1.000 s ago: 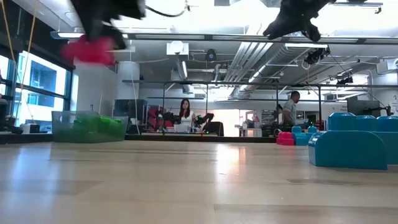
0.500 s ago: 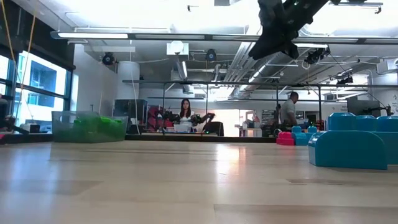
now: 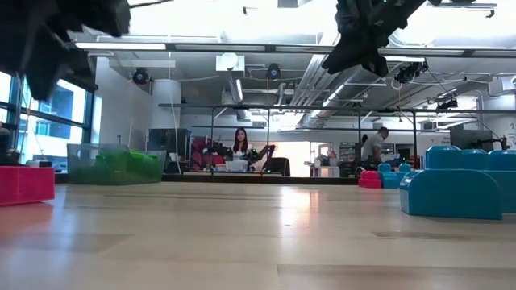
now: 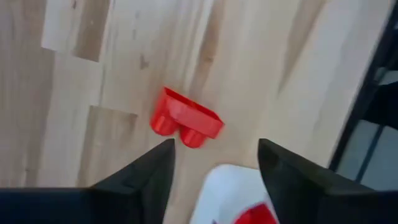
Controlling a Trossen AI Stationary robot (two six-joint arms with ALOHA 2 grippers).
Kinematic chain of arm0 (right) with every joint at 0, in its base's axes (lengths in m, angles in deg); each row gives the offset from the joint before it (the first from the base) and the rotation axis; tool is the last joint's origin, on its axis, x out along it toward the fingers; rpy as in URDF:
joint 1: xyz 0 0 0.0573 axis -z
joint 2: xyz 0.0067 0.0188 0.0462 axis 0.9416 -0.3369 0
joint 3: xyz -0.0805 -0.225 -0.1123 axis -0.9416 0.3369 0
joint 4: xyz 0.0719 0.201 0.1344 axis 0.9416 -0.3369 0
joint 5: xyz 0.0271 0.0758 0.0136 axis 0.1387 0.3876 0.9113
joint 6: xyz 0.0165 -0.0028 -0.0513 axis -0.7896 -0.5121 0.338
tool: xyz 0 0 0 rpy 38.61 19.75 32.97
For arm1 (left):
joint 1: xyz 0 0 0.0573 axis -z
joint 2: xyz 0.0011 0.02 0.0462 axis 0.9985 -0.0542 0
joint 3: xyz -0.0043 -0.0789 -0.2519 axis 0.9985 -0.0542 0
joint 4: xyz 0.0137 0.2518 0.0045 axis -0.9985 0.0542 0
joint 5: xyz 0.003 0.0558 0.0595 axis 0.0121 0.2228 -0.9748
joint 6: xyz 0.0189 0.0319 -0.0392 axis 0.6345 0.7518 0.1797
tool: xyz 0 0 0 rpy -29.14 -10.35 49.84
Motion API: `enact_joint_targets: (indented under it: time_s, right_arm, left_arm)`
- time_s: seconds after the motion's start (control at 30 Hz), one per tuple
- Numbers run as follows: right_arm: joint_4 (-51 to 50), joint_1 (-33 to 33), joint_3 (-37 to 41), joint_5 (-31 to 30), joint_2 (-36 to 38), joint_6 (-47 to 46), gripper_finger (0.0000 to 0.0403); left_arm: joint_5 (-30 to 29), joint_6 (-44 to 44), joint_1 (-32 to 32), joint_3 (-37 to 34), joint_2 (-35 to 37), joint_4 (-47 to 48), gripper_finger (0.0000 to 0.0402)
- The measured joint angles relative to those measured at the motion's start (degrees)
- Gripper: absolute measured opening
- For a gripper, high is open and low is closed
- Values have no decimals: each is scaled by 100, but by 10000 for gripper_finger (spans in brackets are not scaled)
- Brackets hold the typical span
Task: Sort blocks
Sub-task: Put the red game piece into the white bin
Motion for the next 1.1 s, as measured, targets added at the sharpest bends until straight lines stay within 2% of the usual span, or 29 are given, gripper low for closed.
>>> enact_joint_targets:
  time_s: [0.2,0.33,0.47,0.6,0.73,0.87,1.1]
  right_arm:
    - [-83,-168,0,17,0,-169,0]
    - [-158,-278,0,17,0,-280,0]
    - [-224,-325,0,18,0,-224,0]
    - [-217,-280,0,16,0,-128,0]
    - [-216,-206,0,15,0,22,0]
    - [-216,-115,0,15,0,56,0]
    - [-245,-67,0,15,2,197,0]
  left_arm:
    - [283,447,-436,0,-697,43,290]
    - [392,-964,-649,0,-1200,66,317]
    - [586,-2098,-548,0,-1429,79,321]
    - [122,-3860,-272,0,-1435,-47,321]
    - [-87,-4895,112,-38,-1452,-241,321]
    - [-173,-5365,231,-266,-1572,-499,321]
    - [-85,-5652,209,-653,-1896,-1297,321]
